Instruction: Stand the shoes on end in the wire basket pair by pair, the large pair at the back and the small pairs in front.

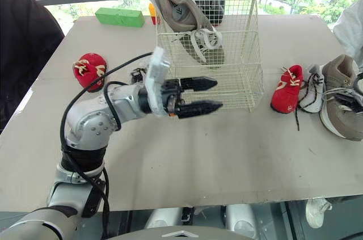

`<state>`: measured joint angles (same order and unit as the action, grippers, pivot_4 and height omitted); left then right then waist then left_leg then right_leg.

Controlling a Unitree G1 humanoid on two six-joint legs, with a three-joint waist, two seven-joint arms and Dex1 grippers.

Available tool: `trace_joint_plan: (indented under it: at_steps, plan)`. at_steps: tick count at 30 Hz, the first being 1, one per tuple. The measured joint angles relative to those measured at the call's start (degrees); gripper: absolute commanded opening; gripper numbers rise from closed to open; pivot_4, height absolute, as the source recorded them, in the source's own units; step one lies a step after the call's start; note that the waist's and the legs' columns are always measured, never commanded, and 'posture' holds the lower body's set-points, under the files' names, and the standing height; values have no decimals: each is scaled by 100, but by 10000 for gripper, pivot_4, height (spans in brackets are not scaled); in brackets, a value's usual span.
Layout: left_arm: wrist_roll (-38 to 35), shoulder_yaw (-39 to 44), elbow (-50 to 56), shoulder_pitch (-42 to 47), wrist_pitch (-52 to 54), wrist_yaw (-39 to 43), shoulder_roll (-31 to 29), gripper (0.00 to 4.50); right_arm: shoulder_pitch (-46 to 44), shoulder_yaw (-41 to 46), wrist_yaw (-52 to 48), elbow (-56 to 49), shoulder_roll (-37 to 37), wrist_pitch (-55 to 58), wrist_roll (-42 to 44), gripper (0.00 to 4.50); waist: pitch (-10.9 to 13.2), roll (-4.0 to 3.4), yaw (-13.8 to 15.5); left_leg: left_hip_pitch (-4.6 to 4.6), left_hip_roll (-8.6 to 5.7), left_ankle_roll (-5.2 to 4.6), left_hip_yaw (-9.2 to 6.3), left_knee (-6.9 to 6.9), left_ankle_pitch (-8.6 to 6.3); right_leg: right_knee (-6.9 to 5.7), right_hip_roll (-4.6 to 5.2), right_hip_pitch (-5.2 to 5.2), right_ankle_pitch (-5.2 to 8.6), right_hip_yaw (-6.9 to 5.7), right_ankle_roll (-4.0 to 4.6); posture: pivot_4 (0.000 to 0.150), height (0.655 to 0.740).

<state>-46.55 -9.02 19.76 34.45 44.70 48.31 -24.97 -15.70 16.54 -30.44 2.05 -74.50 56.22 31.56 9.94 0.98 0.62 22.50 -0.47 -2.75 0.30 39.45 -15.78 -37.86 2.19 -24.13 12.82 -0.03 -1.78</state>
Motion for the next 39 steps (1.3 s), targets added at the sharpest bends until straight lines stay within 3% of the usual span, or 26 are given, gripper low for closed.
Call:
trace_joint_plan:
  at_steps: [6,11,15,18,26,36,39]
  plan:
    - [271,-210,0,-81,-337,80,300,44772,-1895,-2297,-938,2470,433,-1104,-1770,45000,2,-6,-33,-9,5,-9,35,-2,-6,6,-7,-4,-1,33,-3,1500,7400]
    - [456,-271,9,-147,-432,83,326,44772,-3359,-2958,-1231,4645,1081,-1982,-2845,45000,3,-13,-117,-4,11,-9,57,-8,-6,9,-8,-16,-2,55,-4,1500,7400]
    - [499,-277,21,-232,-514,77,351,44772,-3976,-3172,-1209,5863,1519,-2616,-3486,45000,2,-10,-141,-8,13,-7,68,-8,-5,12,-6,-15,-3,68,-5,1500,7400]
    - [588,-278,27,-259,-571,79,363,45000,-4277,-3157,-1255,6454,1726,-2812,-3746,37167,-8,10,-140,-20,13,-8,70,-6,-6,15,-7,-2,-3,71,-5,1500,7400]
    - [599,-279,141,-322,-635,91,390,45000,-4593,-2487,-1342,7023,2042,-2393,-3748,2144,-10,29,-165,-75,21,-29,82,-8,-21,22,5,52,-3,85,-4,1500,7400]
    - [649,-271,81,-282,-674,153,406,45000,-4275,-1343,-1155,6815,1920,-2299,-3228,706,-7,23,-242,-72,40,-27,94,-15,-22,25,-20,47,-3,91,-4,1500,7400]
    - [665,-267,-24,-198,-730,168,476,45000,-3607,-567,-993,5906,1680,-2029,-2730,706,6,-9,-191,-63,27,-30,93,-17,-23,25,-19,41,-3,93,-6,1500,7400]
